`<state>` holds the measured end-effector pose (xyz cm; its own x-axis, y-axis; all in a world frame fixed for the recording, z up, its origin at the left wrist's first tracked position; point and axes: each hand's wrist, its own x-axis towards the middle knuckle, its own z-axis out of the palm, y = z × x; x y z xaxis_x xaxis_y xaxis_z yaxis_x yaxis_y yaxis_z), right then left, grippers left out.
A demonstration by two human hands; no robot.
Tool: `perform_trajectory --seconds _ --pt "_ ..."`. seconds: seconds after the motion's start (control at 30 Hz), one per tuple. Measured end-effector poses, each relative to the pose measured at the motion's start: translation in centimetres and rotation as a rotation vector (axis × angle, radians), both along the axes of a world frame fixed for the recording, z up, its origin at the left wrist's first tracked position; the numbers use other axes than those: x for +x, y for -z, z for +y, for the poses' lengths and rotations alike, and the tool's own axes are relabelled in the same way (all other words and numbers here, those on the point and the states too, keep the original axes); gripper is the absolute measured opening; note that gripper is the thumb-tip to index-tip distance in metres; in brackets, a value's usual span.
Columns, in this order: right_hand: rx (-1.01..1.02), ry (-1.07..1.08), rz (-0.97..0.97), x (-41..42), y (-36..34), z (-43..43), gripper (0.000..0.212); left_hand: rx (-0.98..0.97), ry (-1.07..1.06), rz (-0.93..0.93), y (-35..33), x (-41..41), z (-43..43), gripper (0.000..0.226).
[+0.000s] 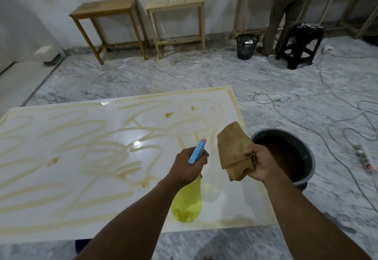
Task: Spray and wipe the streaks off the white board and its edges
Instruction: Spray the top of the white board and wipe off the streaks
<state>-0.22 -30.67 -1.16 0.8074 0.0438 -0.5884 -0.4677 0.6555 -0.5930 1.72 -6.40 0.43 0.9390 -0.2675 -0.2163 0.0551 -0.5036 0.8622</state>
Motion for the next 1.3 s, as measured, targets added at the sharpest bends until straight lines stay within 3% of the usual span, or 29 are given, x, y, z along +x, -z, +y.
perform_trajectory --seconds 0.17,0.23,0.37,0.5,0.67,0.83,1.03,1.3 --pt "0.069 0.074 0.027 -0.1 -0.3 0.8 0.059 -0.004 0.093 0.116 -0.7 0.2 -0.8 0.039" --pt "0.082 0.072 0.027 -0.1 -0.7 1.2 0.052 0.046 0.157 0.118 -1.1 -0.1 -0.8 0.035" --pt "0.065 0.028 0.026 -0.1 -1.3 2.2 0.048 0.191 0.260 0.097 -1.7 -0.3 -0.1 0.059" --pt "0.042 0.012 0.028 -0.2 -1.4 3.3 0.042 0.327 0.320 0.062 -2.0 0.0 0.9 0.068" --pt "-0.005 0.011 0.057 -0.4 -0.9 4.7 0.052 0.420 0.284 -0.008 -2.7 1.0 2.5 0.061" --pt "-0.133 -0.089 0.107 -0.9 -0.8 6.2 0.043 0.400 0.311 -0.061 -3.2 1.9 5.4 0.063" --pt "-0.477 -0.308 0.275 -0.6 1.5 7.1 0.044 0.383 0.216 -0.183 -2.6 3.6 8.8 0.043" --pt "-0.728 -0.520 0.243 7.9 0.4 5.3 0.046 0.263 0.109 -0.207 -2.5 7.0 9.0 0.035"
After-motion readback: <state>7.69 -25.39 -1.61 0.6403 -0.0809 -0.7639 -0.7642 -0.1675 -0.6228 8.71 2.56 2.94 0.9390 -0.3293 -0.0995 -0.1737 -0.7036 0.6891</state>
